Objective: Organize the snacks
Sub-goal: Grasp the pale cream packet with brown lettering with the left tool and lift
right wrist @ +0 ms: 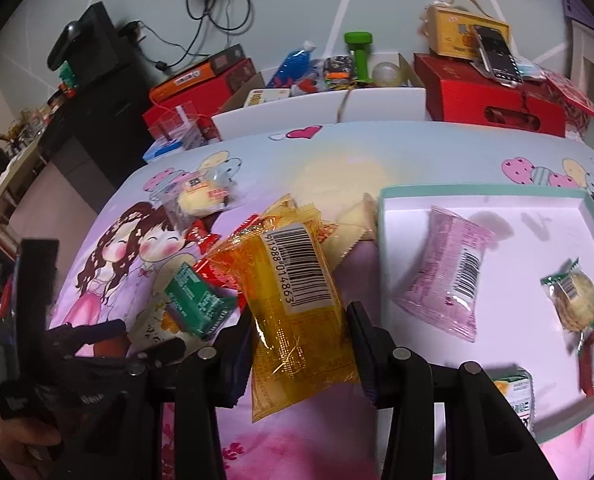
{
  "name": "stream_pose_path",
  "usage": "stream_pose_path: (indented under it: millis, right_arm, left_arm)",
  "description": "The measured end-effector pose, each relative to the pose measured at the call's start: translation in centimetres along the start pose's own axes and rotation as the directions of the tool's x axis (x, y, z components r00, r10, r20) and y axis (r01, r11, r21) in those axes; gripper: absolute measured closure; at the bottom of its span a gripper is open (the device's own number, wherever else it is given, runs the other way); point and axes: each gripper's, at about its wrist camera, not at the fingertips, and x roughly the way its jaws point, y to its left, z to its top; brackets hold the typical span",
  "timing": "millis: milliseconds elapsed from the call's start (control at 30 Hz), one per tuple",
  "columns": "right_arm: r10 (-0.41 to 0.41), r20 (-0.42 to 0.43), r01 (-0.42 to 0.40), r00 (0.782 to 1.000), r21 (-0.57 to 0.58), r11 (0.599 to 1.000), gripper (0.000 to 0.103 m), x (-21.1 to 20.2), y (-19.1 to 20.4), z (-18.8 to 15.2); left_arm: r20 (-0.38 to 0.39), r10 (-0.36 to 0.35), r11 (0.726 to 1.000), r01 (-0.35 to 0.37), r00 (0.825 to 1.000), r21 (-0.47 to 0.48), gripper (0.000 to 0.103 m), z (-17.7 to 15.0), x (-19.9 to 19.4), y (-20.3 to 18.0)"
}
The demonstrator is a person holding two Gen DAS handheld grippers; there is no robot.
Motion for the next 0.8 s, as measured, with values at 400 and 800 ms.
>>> stream_pose_path:
  millis: [400,800]
  right_arm:
    - [-0.003,-0.024,0.003,1.000,0.004,1.000,0.056,0.5,-0.1,-0.1]
    - [-0.010,-0.032,0.010,0.999,0.009,1.000,0.056,0.6,-0.2,-0.1]
  left_arm:
    - [-0.046,0.038,0.999,-0.036,0.998,0.031,0.006,-0.1,2.4,-1.2]
    - [-0.026,0.020,1.000,-0.020,0.999,0.017,0.022,0.4,1.4,0.2]
